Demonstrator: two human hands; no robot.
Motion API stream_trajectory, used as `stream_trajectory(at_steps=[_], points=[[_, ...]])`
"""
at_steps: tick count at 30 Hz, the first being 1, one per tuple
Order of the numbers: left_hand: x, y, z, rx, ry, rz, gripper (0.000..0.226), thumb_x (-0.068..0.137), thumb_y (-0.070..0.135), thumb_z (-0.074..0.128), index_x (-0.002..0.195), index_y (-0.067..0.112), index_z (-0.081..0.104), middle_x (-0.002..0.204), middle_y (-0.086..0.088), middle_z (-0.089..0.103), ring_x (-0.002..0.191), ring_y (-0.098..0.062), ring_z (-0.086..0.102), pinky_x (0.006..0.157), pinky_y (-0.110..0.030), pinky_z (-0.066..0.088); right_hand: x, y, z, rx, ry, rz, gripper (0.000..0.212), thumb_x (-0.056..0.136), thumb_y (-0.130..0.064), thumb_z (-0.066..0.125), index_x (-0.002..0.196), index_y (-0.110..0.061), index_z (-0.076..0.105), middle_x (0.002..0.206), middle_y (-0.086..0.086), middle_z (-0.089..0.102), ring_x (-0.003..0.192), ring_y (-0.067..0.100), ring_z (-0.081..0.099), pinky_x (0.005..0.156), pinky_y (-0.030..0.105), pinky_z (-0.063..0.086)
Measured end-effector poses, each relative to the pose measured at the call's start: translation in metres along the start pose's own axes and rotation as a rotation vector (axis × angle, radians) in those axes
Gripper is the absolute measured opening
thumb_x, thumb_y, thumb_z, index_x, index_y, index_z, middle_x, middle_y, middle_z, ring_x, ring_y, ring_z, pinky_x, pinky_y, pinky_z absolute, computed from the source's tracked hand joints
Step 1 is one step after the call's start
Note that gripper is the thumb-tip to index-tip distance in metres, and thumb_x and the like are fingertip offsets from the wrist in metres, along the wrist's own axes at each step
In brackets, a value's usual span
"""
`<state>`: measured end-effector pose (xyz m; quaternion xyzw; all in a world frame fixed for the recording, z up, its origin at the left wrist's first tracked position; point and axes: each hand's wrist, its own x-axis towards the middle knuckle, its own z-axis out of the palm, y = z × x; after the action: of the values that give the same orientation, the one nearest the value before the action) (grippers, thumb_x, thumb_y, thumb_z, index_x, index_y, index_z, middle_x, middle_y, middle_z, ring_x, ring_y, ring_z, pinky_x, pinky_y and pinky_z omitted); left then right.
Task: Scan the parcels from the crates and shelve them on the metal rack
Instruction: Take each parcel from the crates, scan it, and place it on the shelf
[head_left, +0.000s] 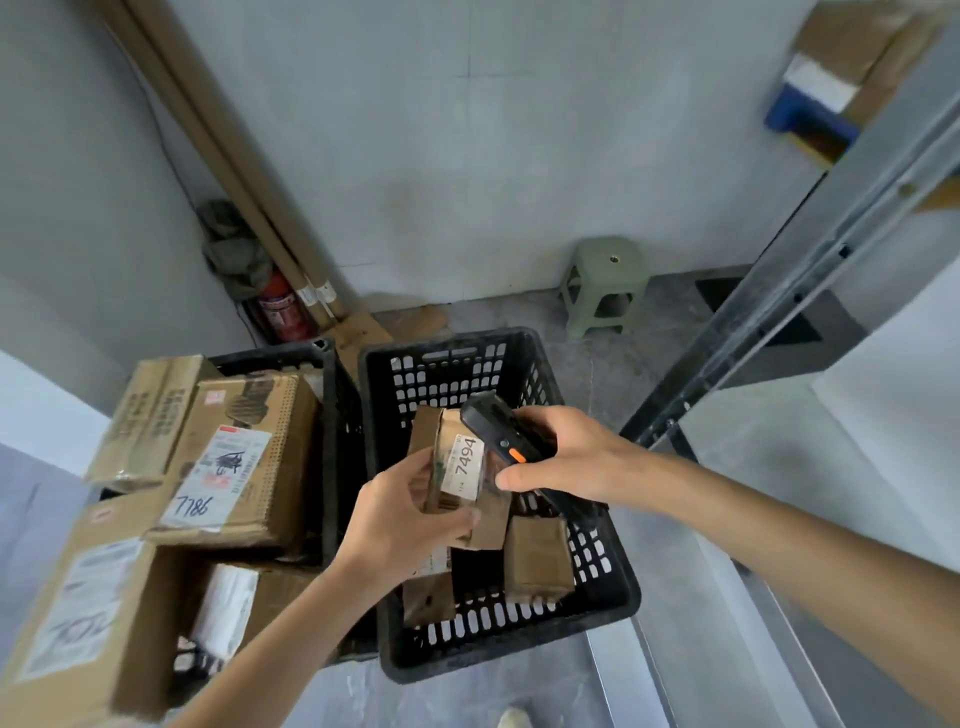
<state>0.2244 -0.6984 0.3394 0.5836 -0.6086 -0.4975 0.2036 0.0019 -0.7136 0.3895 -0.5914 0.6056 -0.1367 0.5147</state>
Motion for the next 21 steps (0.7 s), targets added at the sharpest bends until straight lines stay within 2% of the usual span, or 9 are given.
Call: stream_trajectory(at_steps=[3, 6, 8, 10, 11, 14, 16, 18, 21], points=[[-0.019, 0.018, -0.025, -0.004, 0.002, 0.039, 0.055, 0.074, 0.017, 0.087, 0.115, 0.043, 0.061, 0.094, 0.021, 0.075, 0.087, 0.006, 0.069, 0.073, -0.015, 0.057, -0.027, -0.027, 0.001, -0.022, 0.051, -0.028, 0.040, 0.082, -0.036, 0.084, 0.118, -0.033, 0.066, 0.104, -0.012, 0.073, 0.094, 0.002, 0.070, 0.088, 0.028, 0.056], [-0.041, 0.032, -0.050, -0.017, 0.024, 0.083, 0.052, 0.075, 0.015, 0.085, 0.110, 0.045, 0.063, 0.094, 0.021, 0.076, 0.083, 0.000, 0.073, 0.070, -0.020, 0.060, -0.054, -0.055, 0.003, -0.040, 0.139, -0.062, 0.035, 0.083, -0.033, 0.084, 0.113, -0.032, 0.065, 0.097, -0.012, 0.071, 0.088, -0.003, 0.067, 0.078, 0.017, 0.049], [-0.057, 0.043, -0.068, -0.015, 0.039, 0.136, 0.053, 0.075, 0.017, 0.085, 0.108, 0.049, 0.061, 0.095, 0.024, 0.075, 0.086, 0.002, 0.072, 0.069, -0.019, 0.058, -0.072, -0.072, 0.005, -0.030, 0.230, -0.068, 0.030, 0.083, -0.032, 0.083, 0.106, -0.027, 0.065, 0.092, -0.007, 0.068, 0.082, 0.004, 0.067, 0.078, 0.023, 0.050], [-0.074, 0.054, -0.085, -0.024, 0.038, 0.169, 0.052, 0.074, 0.020, 0.086, 0.109, 0.049, 0.062, 0.098, 0.025, 0.075, 0.090, 0.000, 0.072, 0.076, -0.027, 0.061, -0.089, -0.086, 0.004, -0.026, 0.323, -0.054, 0.032, 0.082, -0.037, 0.082, 0.105, -0.023, 0.065, 0.093, 0.001, 0.068, 0.085, 0.013, 0.068, 0.086, 0.034, 0.052], [-0.082, 0.061, -0.093, -0.043, 0.031, 0.185, 0.052, 0.072, 0.022, 0.085, 0.113, 0.045, 0.064, 0.099, 0.022, 0.075, 0.092, -0.002, 0.072, 0.080, -0.033, 0.062, -0.097, -0.092, 0.004, -0.024, 0.371, -0.046, 0.036, 0.080, -0.042, 0.083, 0.107, -0.025, 0.066, 0.097, -0.002, 0.071, 0.090, 0.013, 0.069, 0.090, 0.036, 0.053], [-0.105, 0.085, -0.114, -0.080, 0.058, 0.241, 0.056, 0.074, 0.020, 0.084, 0.123, 0.039, 0.064, 0.104, 0.019, 0.076, 0.096, -0.004, 0.072, 0.087, -0.040, 0.061, -0.122, -0.112, -0.001, -0.028, 0.472, -0.023, 0.046, 0.074, -0.052, 0.081, 0.110, -0.031, 0.063, 0.099, -0.011, 0.070, 0.095, 0.008, 0.067, 0.085, 0.033, 0.051], [-0.119, 0.101, -0.125, -0.120, 0.063, 0.279, 0.058, 0.079, 0.011, 0.083, 0.121, 0.044, 0.061, 0.106, 0.018, 0.076, 0.097, -0.006, 0.072, 0.090, -0.039, 0.060, -0.137, -0.123, -0.005, -0.010, 0.514, -0.003, 0.039, 0.074, -0.051, 0.081, 0.100, -0.028, 0.063, 0.089, -0.010, 0.067, 0.087, 0.011, 0.066, 0.078, 0.033, 0.048], [-0.131, 0.118, -0.132, -0.169, 0.055, 0.302, 0.060, 0.077, 0.015, 0.084, 0.123, 0.044, 0.060, 0.110, 0.014, 0.076, 0.098, -0.011, 0.073, 0.092, -0.042, 0.059, -0.152, -0.134, -0.007, 0.002, 0.535, -0.006, 0.031, 0.075, -0.048, 0.080, 0.085, -0.030, 0.058, 0.079, -0.009, 0.060, 0.078, 0.013, 0.061, 0.075, 0.034, 0.045], [-0.149, 0.140, -0.138, -0.228, 0.024, 0.341, 0.065, 0.070, 0.027, 0.078, 0.132, 0.035, 0.061, 0.116, 0.008, 0.075, 0.102, -0.019, 0.073, 0.095, -0.048, 0.057, -0.178, -0.151, -0.011, 0.029, 0.544, -0.024, 0.030, 0.078, -0.043, 0.082, 0.093, -0.026, 0.061, 0.087, -0.008, 0.062, 0.088, 0.016, 0.064, 0.084, 0.036, 0.047]])
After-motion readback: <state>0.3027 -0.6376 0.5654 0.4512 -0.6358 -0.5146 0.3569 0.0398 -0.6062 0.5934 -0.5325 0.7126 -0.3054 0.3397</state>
